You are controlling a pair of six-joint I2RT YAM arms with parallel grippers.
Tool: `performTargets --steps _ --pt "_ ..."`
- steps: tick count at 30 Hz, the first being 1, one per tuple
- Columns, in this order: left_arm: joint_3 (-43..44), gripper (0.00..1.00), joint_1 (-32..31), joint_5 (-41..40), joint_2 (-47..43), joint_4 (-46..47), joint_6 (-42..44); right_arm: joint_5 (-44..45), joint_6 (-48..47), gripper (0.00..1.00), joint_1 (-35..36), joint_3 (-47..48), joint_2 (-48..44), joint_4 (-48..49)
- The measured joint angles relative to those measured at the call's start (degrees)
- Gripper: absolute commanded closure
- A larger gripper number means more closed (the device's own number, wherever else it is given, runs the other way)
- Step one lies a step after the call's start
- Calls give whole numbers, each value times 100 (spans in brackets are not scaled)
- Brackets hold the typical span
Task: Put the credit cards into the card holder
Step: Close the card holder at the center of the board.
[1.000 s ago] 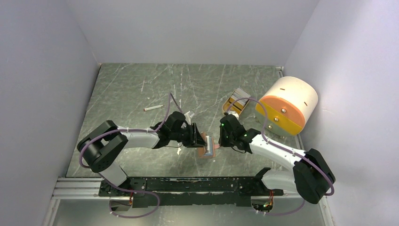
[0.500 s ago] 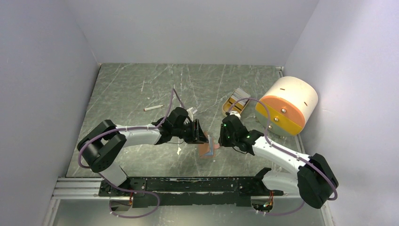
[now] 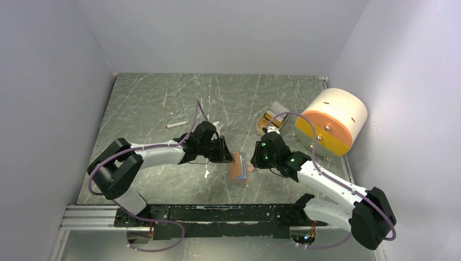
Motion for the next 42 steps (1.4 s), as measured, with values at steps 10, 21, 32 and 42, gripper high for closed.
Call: performTargets --steps 10,21,32,42 --pt "407 75 24 192 800 44 173 -1220 354 82 46 -50 -175 846" --pt "411 75 24 411 968 249 166 -1532 743 84 120 -743 833 1585" --pt "140 74 -20 625 789 474 28 -1587 809 80 138 -721 1036 1832" --pt "2 74 -50 688 916 726 -28 -586 407 75 144 103 503 450"
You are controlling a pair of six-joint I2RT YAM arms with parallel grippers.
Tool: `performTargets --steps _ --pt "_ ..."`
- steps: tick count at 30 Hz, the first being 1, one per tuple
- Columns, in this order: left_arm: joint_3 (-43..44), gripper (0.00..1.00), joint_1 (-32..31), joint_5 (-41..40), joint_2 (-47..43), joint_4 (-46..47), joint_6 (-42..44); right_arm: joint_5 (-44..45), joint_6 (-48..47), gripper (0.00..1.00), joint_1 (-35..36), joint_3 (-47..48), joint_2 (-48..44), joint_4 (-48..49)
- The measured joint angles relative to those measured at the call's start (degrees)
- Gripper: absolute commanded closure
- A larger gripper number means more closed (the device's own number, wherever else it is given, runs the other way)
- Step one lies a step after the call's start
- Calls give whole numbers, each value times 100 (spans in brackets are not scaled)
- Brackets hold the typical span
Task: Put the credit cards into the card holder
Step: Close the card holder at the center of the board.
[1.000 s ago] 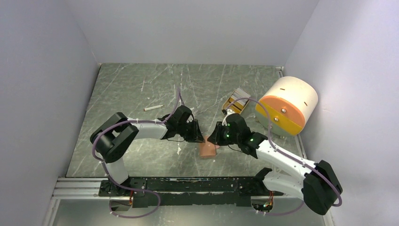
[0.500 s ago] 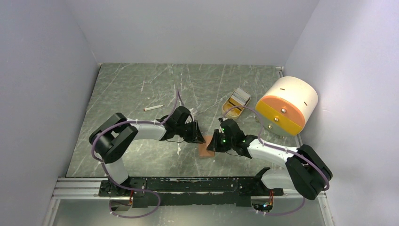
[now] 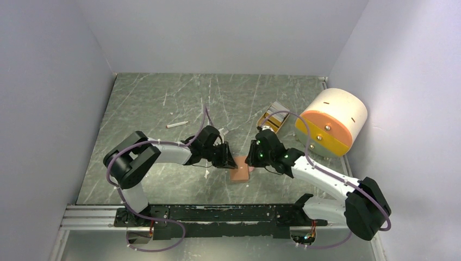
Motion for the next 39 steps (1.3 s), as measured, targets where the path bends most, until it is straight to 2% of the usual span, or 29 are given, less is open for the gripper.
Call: performTargets --steps 8,13,19,26,31,39 --pt "-46 75 -2 -11 0 74 -4 828 -352 75 -9 334 87 -678" --pt "-46 75 -2 -17 0 68 -4 1036 -455 79 -26 334 269 -866" --pt "-46 75 -2 -17 0 68 -7 1047 -472 85 -31 326 317 -857" --pt "-46 75 -4 -20 0 68 -9 909 -442 86 -31 201 317 -706" --pt "-46 75 -7 -17 0 70 -26 828 -404 100 -33 149 323 -623" --pt "-46 75 -9 -24 -7 66 -24 511 -376 100 -31 140 254 -387"
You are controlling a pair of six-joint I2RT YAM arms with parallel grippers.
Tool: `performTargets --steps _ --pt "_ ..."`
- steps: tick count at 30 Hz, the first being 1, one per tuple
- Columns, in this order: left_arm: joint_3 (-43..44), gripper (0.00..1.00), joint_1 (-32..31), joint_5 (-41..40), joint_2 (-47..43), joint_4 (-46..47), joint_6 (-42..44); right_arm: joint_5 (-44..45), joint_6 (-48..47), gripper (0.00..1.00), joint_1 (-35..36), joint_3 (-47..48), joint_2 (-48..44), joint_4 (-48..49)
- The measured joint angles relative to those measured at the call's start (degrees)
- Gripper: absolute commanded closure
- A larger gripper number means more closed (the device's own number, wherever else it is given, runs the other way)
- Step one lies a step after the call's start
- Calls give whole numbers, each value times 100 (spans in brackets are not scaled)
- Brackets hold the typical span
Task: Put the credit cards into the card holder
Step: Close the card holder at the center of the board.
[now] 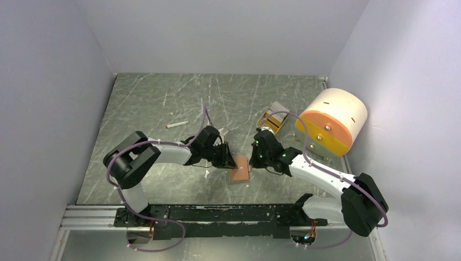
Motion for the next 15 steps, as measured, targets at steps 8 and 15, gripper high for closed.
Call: performTargets --steps 8,15 --pt "0 75 -7 0 0 0 -2 -555 140 100 31 -87 79 481" --pt "0 76 -15 0 -11 -4 -7 -772 184 100 76 -151 269 697"
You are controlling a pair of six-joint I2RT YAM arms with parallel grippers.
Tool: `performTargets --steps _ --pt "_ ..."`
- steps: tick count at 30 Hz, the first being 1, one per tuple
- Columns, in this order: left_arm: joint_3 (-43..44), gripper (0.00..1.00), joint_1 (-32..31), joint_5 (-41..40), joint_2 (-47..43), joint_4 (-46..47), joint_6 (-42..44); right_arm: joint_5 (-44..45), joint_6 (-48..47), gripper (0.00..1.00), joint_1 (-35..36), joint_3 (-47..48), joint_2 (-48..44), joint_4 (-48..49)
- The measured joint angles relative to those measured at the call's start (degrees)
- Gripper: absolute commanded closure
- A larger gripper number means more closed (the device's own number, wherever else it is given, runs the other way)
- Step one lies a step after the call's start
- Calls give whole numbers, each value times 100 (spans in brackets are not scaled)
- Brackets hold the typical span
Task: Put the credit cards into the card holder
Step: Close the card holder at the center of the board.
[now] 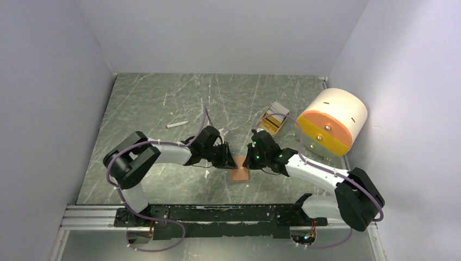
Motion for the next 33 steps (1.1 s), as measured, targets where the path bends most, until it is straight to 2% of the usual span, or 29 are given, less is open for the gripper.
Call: performTargets --steps 33 --pt "-87 76 -4 2 -11 107 -81 175 -2 100 188 223 525 -28"
